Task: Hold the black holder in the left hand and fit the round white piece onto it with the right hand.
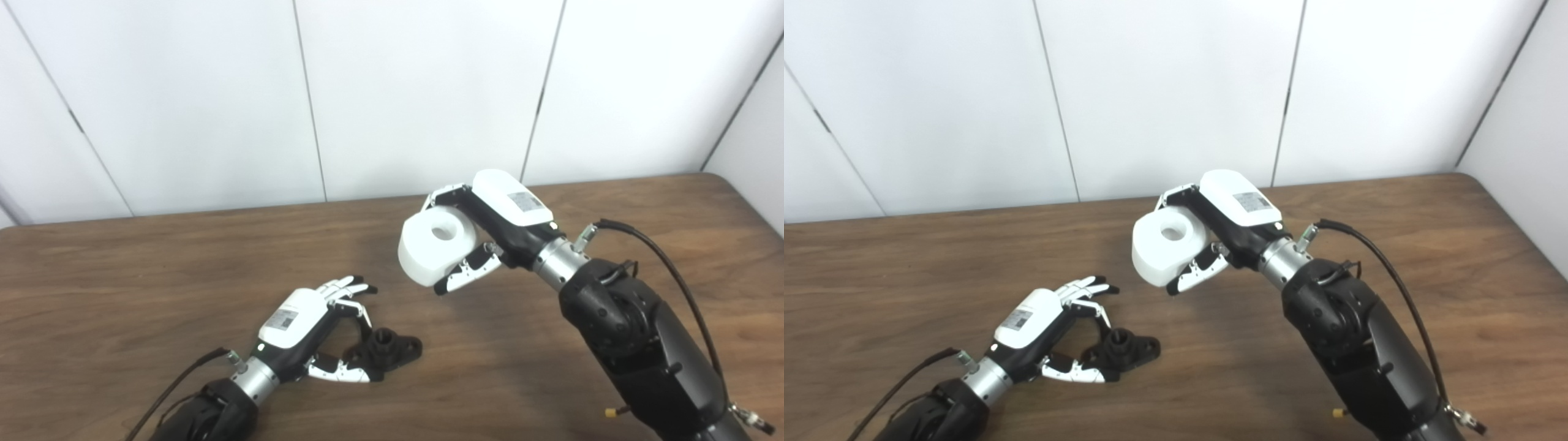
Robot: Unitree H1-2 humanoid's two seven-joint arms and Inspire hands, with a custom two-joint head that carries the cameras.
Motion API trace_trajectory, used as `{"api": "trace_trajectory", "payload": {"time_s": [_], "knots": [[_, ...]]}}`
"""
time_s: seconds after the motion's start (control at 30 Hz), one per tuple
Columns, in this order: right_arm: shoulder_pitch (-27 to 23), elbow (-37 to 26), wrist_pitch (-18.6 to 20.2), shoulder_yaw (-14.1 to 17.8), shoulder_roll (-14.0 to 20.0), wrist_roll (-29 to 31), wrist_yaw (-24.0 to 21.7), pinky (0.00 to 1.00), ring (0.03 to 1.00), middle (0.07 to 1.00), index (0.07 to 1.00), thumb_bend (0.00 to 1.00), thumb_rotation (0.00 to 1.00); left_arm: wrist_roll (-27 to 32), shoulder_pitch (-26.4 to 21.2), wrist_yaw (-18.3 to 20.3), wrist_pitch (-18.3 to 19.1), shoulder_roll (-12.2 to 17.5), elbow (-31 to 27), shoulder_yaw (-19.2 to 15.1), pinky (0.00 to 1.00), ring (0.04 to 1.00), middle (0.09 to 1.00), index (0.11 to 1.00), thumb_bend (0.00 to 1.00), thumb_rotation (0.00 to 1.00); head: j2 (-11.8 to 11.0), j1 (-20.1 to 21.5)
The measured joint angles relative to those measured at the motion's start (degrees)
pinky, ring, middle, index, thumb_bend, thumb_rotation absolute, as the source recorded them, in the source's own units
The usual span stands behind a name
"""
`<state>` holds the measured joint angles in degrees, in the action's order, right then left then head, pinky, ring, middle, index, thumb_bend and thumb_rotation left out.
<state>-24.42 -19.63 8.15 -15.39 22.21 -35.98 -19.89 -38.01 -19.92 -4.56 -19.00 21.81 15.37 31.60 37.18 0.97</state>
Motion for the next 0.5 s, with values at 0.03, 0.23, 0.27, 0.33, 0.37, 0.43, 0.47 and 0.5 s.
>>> {"api": "trace_trajectory", "payload": {"time_s": [0.03,0.23,0.27,0.33,0.37,0.43,0.47,0.5], "knots": [[0.05,-0.06,-0.13,-0.02,-0.05,0.17,-0.3,0.5,0.61,0.641,0.478,0.52,0.13,-0.04,-0.05,0.0,0.09,-0.02,0.0,0.05,0.92,0.941,0.874,0.484,0.52,0.06,0.09,-0.35],[0.6,-0.14,-0.45,-0.88,-0.43,0.54,-1.87,0.5,0.613,0.64,0.478,0.52,0.13,-0.16,-0.2,0.03,0.92,-0.21,-0.22,0.25,0.93,0.957,0.881,0.485,0.52,0.06,0.53,-0.88],[0.81,-0.14,-0.74,-1.14,-0.7,0.64,-2.11,0.51,0.618,0.639,0.478,0.52,0.13,-0.17,-0.19,0.06,1.16,-0.26,-0.33,0.29,0.93,0.958,0.881,0.485,0.52,0.06,0.53,-0.88],[1.29,-0.14,-1.15,-1.63,-1.32,0.75,-2.33,0.52,0.625,0.641,0.478,0.52,0.13,-0.17,-0.2,0.08,1.6,-0.38,-0.41,0.39,0.93,0.957,0.878,0.484,0.52,0.06,0.62,-1.14],[1.44,-0.13,-1.24,-1.73,-1.64,0.78,-2.43,0.52,0.627,0.642,0.478,0.52,0.13,-0.17,-0.24,0.08,1.73,-0.45,-0.41,0.44,0.93,0.958,0.881,0.484,0.52,0.06,0.62,-1.15],[1.59,-0.13,-1.24,-1.8,-2.27,0.8,-2.58,0.53,0.63,0.646,0.478,0.52,0.13,-0.17,-0.33,0.08,2.04,-0.55,-0.41,0.58,0.92,0.958,0.882,0.484,0.52,0.06,0.79,-1.06],[1.6,-0.12,-1.24,-1.83,-2.55,0.78,-2.69,0.53,0.632,0.647,0.478,0.52,0.13,-0.17,-0.39,0.08,2.11,-0.57,-0.41,0.67,0.92,0.958,0.881,0.484,0.52,0.06,0.79,-1.06],[1.59,-0.1,-1.24,-1.97,-2.74,0.68,-2.75,0.53,0.632,0.649,0.479,0.52,0.14,-0.17,-0.44,0.08,2.16,-0.57,-0.41,0.74,0.92,0.958,0.881,0.484,0.52,0.06,0.88,-1.06]]}}
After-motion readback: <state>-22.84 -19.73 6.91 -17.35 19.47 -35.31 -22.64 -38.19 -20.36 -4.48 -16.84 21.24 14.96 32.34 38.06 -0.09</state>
